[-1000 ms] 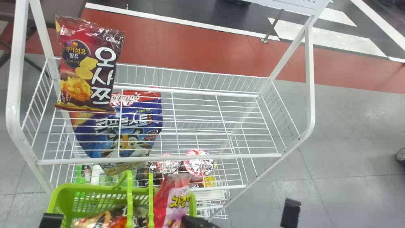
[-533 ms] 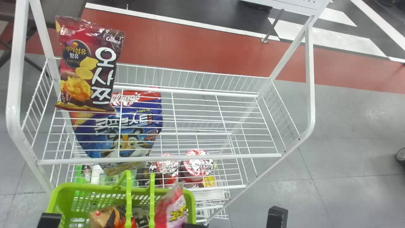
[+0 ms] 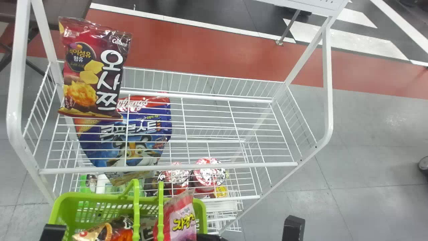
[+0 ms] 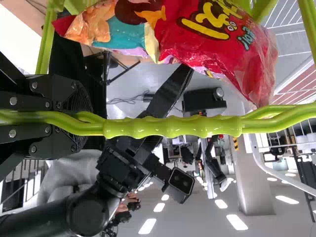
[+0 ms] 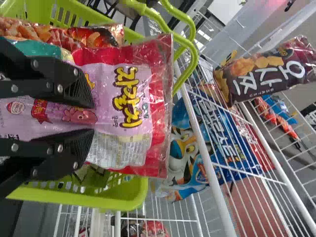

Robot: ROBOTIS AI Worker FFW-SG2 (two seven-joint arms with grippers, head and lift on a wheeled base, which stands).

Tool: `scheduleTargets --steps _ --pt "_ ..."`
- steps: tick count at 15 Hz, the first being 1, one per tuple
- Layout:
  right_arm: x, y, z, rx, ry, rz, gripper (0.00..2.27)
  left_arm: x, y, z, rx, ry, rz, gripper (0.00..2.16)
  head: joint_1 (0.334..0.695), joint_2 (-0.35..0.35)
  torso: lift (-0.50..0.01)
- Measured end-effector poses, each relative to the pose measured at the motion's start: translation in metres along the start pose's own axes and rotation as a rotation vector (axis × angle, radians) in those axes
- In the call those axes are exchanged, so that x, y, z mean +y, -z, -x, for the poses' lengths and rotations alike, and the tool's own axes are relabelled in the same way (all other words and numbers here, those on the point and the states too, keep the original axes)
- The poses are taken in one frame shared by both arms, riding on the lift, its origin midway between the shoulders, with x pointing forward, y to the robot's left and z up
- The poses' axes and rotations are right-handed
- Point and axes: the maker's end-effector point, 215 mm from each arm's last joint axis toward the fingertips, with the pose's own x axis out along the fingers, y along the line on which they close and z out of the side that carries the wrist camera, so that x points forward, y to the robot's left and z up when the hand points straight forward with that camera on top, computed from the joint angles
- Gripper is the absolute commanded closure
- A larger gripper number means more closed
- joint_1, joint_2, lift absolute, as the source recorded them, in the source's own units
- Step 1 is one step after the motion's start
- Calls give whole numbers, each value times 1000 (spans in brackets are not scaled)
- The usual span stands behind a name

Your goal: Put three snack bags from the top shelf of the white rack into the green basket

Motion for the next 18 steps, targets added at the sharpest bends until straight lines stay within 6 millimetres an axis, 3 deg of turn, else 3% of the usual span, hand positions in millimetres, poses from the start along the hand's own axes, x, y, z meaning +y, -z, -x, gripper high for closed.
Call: scheduleTargets --steps 2,5,10,11,13,15,17,18 --pt "1 -16 5 -33 4 35 60 0 0 1 -2 -1 1 2152 695 -350 0" --pt "1 -57 15 -147 18 139 56 0 0 0 -2 0 0 2152 695 -350 0" --pt "15 -80 18 -208 -9 184 63 -1 0 0 -1 -2 -2 2152 695 -350 0" --pt "17 -98 23 -259 6 224 63 -1 0 0 -2 -3 -2 2152 695 -350 0" --pt "21 -159 44 -456 112 386 60 -2 2 -2 4 0 -3 2152 695 -350 0" --pt "40 -203 61 -621 215 519 56 -3 6 -4 10 5 5 2152 695 -350 0" --pt "51 -217 63 -679 267 536 60 -2 12 -4 12 10 20 2152 695 -350 0" --pt "47 -217 58 -672 306 511 60 -1 16 -3 11 12 30 2152 695 -350 0"
